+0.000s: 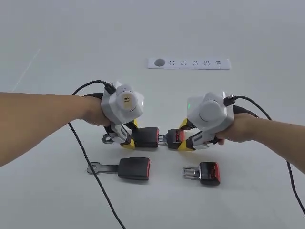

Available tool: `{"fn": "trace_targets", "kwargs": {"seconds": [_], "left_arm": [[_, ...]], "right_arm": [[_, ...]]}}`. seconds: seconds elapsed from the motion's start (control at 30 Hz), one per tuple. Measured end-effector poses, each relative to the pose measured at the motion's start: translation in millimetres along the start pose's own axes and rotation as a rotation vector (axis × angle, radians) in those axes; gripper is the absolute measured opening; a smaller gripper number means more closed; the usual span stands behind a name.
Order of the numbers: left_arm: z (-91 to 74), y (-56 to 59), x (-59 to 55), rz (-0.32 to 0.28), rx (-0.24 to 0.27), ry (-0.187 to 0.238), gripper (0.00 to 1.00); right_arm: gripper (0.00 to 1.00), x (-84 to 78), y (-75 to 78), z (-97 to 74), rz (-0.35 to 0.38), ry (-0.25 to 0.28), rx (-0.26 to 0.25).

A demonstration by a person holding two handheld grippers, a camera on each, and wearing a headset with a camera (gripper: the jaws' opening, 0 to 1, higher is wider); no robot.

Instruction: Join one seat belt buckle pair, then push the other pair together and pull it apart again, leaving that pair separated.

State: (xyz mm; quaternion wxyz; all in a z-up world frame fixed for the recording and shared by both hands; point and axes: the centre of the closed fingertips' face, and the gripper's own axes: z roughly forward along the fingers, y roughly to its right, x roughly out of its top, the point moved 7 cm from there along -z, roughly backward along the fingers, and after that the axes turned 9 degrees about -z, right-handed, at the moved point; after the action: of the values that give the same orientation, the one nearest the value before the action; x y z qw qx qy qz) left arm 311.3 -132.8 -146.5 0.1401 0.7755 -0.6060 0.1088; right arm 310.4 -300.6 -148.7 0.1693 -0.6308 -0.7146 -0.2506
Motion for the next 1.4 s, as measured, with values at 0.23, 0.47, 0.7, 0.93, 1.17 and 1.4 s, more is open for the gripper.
{"fn": "trace_targets", "kwargs": {"seconds": [0.23,0.47,0.7,0.93,1.17,1.4], "left_arm": [[-0.8,0.8,0.5,0.002,-0.001,0.005,0.3],[-0.7,-0.5,-0.4,0.001,-0.002,0.008,0.3],[1.7,-4.2,-3.1,0.008,-0.003,0.01,0.3],[1.2,-3.5,-3.2,0.008,-0.004,0.019,0.3],[0.4,-1.8,-2.1,-0.003,-0.003,0.026,0.3],[1.3,-4.2,-3.6,-0.005,-0.002,0.024,0.3]], "right_arm": [[0.29,1.2,-0.3,0.3,0.008,0.006,-0.012],[0.29,2.6,-1.1,0.0,0.017,0.007,-0.014],[0.29,2.7,-0.9,0.9,0.018,0.007,-0.015],[0.28,4.8,0.6,2.6,0.013,0.008,-0.015],[0.28,5.8,-0.6,3.9,0.014,-0.001,-0.015],[0.28,6.3,0.0,5.7,0.029,-0.007,-0.026]]}}
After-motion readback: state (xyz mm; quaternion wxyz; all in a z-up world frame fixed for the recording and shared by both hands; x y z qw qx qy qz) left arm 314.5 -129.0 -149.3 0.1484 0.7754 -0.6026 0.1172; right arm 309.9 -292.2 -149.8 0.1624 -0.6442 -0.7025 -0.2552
